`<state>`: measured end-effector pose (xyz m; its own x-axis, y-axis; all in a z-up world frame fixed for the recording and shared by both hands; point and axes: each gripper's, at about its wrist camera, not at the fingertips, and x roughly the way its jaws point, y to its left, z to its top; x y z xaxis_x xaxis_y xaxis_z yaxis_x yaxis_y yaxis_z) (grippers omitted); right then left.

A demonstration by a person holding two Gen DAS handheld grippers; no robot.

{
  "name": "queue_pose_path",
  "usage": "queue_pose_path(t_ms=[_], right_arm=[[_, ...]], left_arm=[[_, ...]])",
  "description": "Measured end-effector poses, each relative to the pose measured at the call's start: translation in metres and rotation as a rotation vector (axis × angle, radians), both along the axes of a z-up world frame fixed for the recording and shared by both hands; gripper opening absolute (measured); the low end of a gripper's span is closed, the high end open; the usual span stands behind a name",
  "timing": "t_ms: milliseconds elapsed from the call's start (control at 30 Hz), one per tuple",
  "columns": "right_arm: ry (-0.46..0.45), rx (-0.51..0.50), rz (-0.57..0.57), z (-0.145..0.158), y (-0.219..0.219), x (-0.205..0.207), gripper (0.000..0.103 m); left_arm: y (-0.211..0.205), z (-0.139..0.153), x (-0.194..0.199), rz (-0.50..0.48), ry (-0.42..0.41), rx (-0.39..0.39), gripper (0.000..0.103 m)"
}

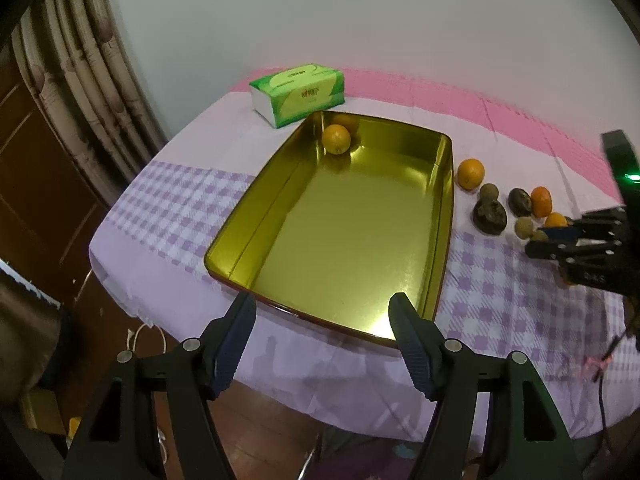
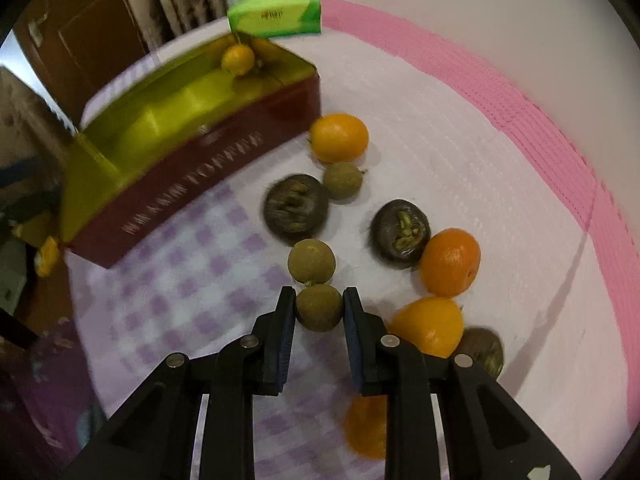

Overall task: Organize fruits
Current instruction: 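Grasp a small green-brown fruit with the right gripper, then lower the green-brown fruit into the gold tin and open the right gripper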

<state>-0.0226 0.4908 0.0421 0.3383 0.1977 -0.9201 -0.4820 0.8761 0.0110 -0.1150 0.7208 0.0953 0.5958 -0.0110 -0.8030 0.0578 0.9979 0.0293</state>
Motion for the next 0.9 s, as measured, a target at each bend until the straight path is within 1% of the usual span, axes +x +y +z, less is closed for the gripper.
queue_pose_path(t_ms=[100,200,333,433,533,667,800,900], right_arm=[[-0.022,0.116,-0.022,0.021,0.001,-0.012,0.022],[-0.048,0.190,-0.020,0.042,0.013,-0.011,0.022],[-0.076,0.252,0.004,0.067,0.041,0.004,0.022],[-0.095,0.263,0.004,0.075,0.060,0.019,0.022],[-0.091,0.280,-0.014,0.076,0.078,0.042,0.022],[-0.065,0.276,-0.038,0.068,0.095,0.059,0.022],[-0.034,0.230,-0.076,0.048,0.109,0.081,0.022],[-0.017,0.218,-0.101,0.035,0.111,0.092,0.022]], left_arm=[[0.002,0.001,-0.002,0.009,-0.004,-0.009,0.069],[0.005,0.002,-0.004,0.021,-0.006,-0.010,0.069],[0.008,0.003,-0.005,0.037,-0.009,-0.015,0.069],[0.011,0.003,-0.004,0.050,-0.003,-0.018,0.069],[0.015,0.002,-0.003,0.063,0.009,-0.020,0.069],[0.022,0.000,0.000,0.080,0.022,-0.025,0.070],[0.027,-0.002,0.002,0.095,0.032,-0.025,0.072],[0.031,-0.004,0.004,0.100,0.049,-0.032,0.072]])
